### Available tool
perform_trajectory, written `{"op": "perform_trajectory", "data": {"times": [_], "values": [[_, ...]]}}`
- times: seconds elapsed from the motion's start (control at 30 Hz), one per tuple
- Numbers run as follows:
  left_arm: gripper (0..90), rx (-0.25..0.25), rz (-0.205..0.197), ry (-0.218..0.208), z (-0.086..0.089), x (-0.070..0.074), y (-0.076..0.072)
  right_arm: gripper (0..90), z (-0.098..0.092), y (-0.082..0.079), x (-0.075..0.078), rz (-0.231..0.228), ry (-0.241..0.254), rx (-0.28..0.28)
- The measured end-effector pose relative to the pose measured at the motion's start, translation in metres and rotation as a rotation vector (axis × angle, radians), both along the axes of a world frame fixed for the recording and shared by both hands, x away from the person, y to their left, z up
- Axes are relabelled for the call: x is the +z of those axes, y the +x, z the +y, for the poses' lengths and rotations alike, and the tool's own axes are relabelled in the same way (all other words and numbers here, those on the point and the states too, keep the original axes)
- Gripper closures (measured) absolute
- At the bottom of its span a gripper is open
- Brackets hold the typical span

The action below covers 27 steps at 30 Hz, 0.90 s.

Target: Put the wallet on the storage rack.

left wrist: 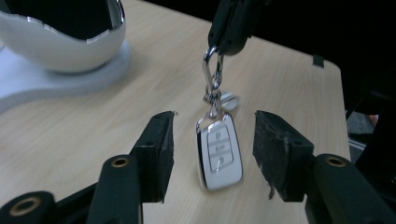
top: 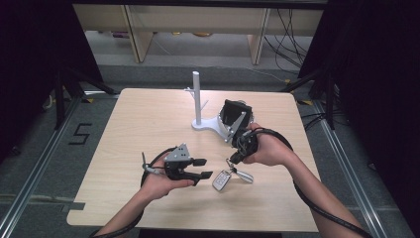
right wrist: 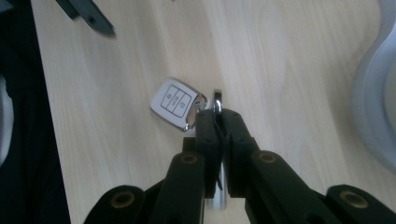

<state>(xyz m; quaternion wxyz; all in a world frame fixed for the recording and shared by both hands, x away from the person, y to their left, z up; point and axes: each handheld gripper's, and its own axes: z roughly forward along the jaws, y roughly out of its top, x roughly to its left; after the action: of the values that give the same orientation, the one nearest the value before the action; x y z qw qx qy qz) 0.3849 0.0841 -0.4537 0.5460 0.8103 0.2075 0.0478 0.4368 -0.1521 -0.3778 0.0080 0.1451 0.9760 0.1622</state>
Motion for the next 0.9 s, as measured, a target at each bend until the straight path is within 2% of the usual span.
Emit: {"op": "perform_trajectory", "data": {"times": [0.03,0.1,0.17,0.2,0.27,0.3,0.33,0.37,0.4,0.43,0.47,0.57,0.6,0.63,0.67,0.77,0.9], "values": [[48.9,0.01,-0.001,-0.007,-0.001,0.002,0.001,87.4,0.001,0.0,0.003,-0.016,0.018,0.007],[50.2,-0.01,-0.012,-0.025,-0.004,0.004,0.005,87.4,0.003,-0.003,0.012,-0.032,0.035,0.005],[51.9,-0.008,-0.022,-0.023,-0.005,0.006,0.008,87.3,0.005,-0.004,0.018,-0.028,0.05,0.002],[53.0,-0.008,-0.019,-0.031,-0.006,0.006,0.008,87.3,0.007,-0.004,0.021,-0.038,0.072,0.023],[55.1,-0.02,-0.015,-0.049,-0.008,0.007,0.012,87.3,0.008,-0.005,0.025,-0.049,0.076,0.025],[56.2,-0.011,-0.015,-0.046,-0.008,0.008,0.012,87.3,0.009,-0.004,0.026,-0.058,0.082,0.045],[56.8,-0.014,-0.016,-0.054,-0.009,0.008,0.014,87.3,0.01,-0.006,0.029,-0.047,0.077,0.01],[57.9,-0.017,-0.018,-0.058,-0.009,0.009,0.015,87.3,0.011,-0.005,0.029,-0.053,0.092,0.032],[58.8,-0.018,-0.015,-0.069,-0.009,0.009,0.016,87.3,0.011,-0.004,0.03,-0.057,0.1,0.048],[59.7,-0.023,-0.008,-0.081,-0.01,0.009,0.016,87.3,0.012,-0.006,0.032,-0.045,0.1,0.017],[60.6,-0.026,0.0,-0.09,-0.01,0.009,0.017,87.3,0.013,-0.005,0.033,-0.056,0.119,0.041],[60.8,-0.034,0.023,-0.126,-0.012,0.006,0.019,87.3,0.015,-0.004,0.037,-0.074,0.145,0.053],[60.9,-0.024,0.025,-0.125,-0.012,0.005,0.019,87.3,0.015,-0.005,0.038,-0.07,0.15,0.044],[60.9,-0.025,0.026,-0.134,-0.012,0.004,0.02,87.3,0.016,-0.004,0.039,-0.076,0.156,0.065],[61.0,-0.033,0.031,-0.159,-0.012,0.003,0.021,87.3,0.016,-0.005,0.04,-0.07,0.155,0.053],[62.2,-0.033,0.043,-0.187,-0.011,0.003,0.022,87.3,0.017,-0.005,0.042,-0.076,0.156,0.054],[62.7,-0.042,0.057,-0.197,-0.012,0.0,0.024,87.3,0.018,-0.006,0.043,-0.072,0.171,0.057]]}}
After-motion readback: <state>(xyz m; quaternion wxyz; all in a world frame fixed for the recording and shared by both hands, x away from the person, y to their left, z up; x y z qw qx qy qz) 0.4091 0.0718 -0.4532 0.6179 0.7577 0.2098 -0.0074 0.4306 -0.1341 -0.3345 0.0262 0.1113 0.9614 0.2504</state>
